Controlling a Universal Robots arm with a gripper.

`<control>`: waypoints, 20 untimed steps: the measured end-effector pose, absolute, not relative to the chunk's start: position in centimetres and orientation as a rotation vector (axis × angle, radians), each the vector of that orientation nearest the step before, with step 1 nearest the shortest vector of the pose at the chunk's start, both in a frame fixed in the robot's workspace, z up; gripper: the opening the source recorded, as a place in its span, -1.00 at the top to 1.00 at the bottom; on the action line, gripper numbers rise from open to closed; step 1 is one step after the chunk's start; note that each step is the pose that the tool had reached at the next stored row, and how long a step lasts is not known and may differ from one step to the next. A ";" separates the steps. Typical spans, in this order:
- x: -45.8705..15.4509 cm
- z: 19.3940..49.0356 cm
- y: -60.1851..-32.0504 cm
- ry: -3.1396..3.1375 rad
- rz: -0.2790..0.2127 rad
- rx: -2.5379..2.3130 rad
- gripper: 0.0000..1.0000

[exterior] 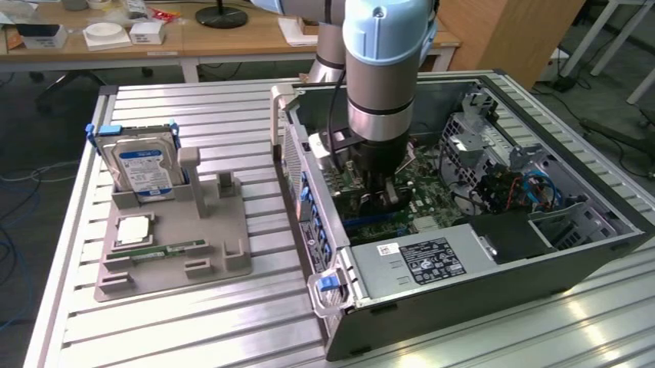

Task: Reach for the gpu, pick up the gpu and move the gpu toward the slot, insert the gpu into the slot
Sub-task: 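Insert the gpu into the slot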

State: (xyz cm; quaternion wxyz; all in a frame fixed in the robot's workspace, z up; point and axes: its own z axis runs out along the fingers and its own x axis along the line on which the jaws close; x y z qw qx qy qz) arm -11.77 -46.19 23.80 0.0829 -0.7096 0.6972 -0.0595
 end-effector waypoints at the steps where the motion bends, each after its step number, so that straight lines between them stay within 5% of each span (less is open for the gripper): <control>1: -11.8 23.7 -46.2 2.082 -0.178 -2.119 0.47; 20: -11.8 24.0 -46.2 2.081 -0.177 -2.118 0.47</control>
